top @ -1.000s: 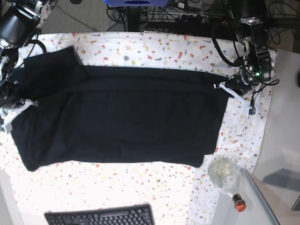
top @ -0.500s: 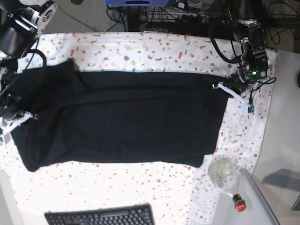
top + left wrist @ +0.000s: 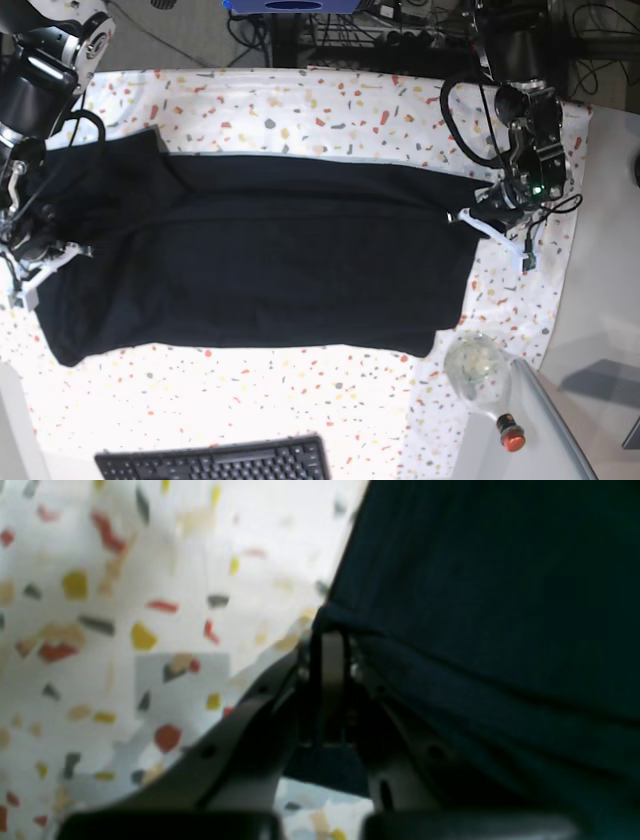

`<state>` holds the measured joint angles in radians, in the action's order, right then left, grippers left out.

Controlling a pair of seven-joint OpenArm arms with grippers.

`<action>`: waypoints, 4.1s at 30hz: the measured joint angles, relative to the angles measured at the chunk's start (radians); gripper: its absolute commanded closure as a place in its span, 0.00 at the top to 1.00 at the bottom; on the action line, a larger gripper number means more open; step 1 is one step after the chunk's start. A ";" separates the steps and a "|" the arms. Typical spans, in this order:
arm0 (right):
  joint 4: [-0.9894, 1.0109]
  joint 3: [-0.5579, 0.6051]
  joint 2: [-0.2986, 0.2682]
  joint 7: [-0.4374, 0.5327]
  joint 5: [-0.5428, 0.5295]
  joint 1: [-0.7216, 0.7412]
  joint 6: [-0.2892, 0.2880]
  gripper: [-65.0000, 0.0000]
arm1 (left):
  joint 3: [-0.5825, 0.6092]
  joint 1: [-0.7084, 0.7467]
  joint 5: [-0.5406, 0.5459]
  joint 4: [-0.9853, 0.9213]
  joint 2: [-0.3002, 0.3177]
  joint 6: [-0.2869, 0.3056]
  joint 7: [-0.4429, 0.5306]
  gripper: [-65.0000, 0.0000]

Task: Layout the t-shirt on the table in an organized manner, then fold the t-shirt properly
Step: 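Fold the grasped shirt edge over with both grippers toward the shirt's middle, then release the fold and regrasp the shirt's folded edge with both grippers, then pull the grasped shirt edge with both grippers to straighten the fold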

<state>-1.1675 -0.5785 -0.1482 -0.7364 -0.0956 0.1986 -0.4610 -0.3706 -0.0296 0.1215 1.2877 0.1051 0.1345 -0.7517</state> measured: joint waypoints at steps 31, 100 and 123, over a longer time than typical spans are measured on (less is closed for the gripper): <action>-0.554 -0.266 0.183 -0.004 -0.355 -0.428 0.000 0.59 | -0.135 0.261 0.433 -0.029 -0.008 0.127 0.378 0.92; -0.383 -0.229 0.026 -0.392 -0.371 -0.032 0.285 0.00 | -0.089 -0.045 0.279 0.303 0.068 0.040 -0.221 0.00; 0.361 0.352 -0.395 -0.103 -0.375 0.925 0.414 0.00 | 0.372 -1.017 0.299 -0.340 0.092 -0.083 0.033 0.00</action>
<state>-0.8066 -0.2268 -0.5434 -0.8398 -0.4706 1.1233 -0.0475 0.0013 -1.0466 0.4202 0.9478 0.1974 0.0513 -0.7189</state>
